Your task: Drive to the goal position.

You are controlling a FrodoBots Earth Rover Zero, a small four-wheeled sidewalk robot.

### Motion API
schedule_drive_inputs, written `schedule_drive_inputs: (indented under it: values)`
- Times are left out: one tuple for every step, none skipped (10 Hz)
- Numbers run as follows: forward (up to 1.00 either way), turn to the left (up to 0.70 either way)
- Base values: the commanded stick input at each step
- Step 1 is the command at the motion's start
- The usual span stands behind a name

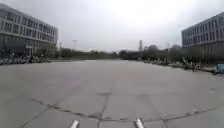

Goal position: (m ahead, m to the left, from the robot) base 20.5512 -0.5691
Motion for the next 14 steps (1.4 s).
schedule_drive_inputs:
  values:
    - [1.00,0.00]
    - [1.00,0.00]
    - [1.00,0.00]
    - [1.00,0.00]
    - [1.00,-0.28]
    - [1.00,-0.40]
    - [1.00,-0.40]
    - [1.00,-0.40]
    - [1.00,-0.38]
    - [1.00,-0.14]
    - [1.00,-0.03]
    - [1.00,0.00]
    - [1.00,0.00]
    - [1.00,0.00]
